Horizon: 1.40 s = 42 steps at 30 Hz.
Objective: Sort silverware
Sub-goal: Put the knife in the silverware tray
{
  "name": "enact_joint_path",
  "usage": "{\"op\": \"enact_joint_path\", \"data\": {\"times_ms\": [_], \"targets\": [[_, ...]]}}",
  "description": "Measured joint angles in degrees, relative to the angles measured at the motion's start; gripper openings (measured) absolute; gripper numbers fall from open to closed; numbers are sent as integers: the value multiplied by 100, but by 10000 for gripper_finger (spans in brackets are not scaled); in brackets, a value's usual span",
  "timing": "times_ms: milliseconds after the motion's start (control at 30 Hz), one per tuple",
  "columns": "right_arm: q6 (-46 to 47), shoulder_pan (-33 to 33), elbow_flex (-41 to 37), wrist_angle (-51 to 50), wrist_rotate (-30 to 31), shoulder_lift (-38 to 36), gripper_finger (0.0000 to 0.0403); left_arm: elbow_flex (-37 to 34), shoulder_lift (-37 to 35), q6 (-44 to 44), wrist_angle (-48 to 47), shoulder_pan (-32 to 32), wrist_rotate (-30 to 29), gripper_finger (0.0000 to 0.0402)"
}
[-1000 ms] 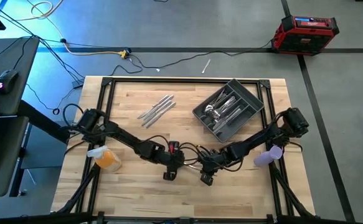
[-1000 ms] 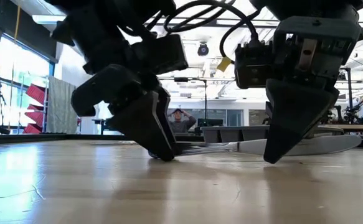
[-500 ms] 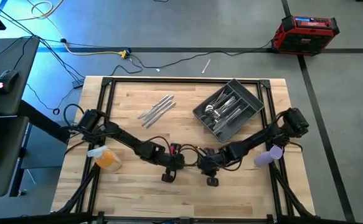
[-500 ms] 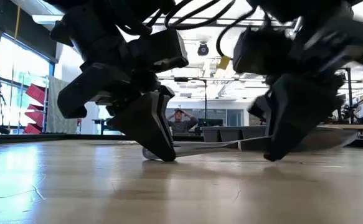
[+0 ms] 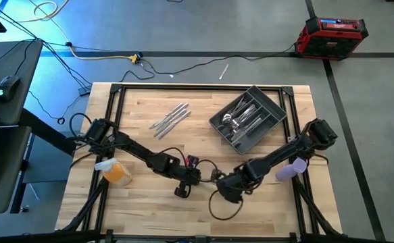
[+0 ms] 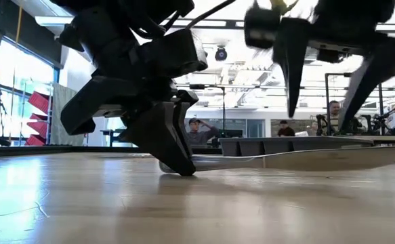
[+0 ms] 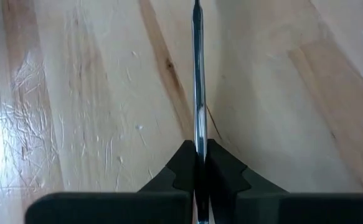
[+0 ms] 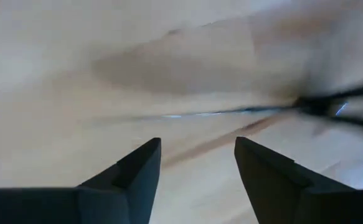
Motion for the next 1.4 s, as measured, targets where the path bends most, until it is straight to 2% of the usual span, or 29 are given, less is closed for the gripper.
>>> {"op": "enact_joint_path", "data": {"times_ms": [133, 233, 400, 633, 867, 967, 1067, 1167, 1267, 1400], "targets": [[-1818, 28, -134, 381, 648, 50, 187, -4, -2, 206, 142, 0, 93, 0], [-2922, -22, -193, 719, 774, 167, 179, -11, 0, 222, 224, 0, 126, 0], [-4151, -170, -193, 1429, 410, 431, 168, -11, 1, 223, 254, -2, 149, 0], [-4971, -328, -193, 1690, -25, 676, 165, -11, 4, 219, 317, 9, 157, 0], [-5007, -346, -193, 1685, -146, 911, 150, -13, 9, 219, 391, 9, 157, 0], [-4991, -343, -188, 1678, -73, 984, 111, -13, 9, 214, 409, 9, 130, 0], [-4789, -327, -184, 1681, 80, 1027, 55, -13, 11, 193, 430, 3, -28, 11], [-4314, -241, -177, 1729, 297, 1040, 17, -11, 17, 251, 415, -2, -330, 31], [-3460, -97, -90, 1731, 703, 1066, 18, 5, -50, 245, 199, -11, -666, 54], [-2064, 6, 214, 1764, 1234, 1067, 7, 141, -364, -21, -670, -102, -1187, 80]]}}
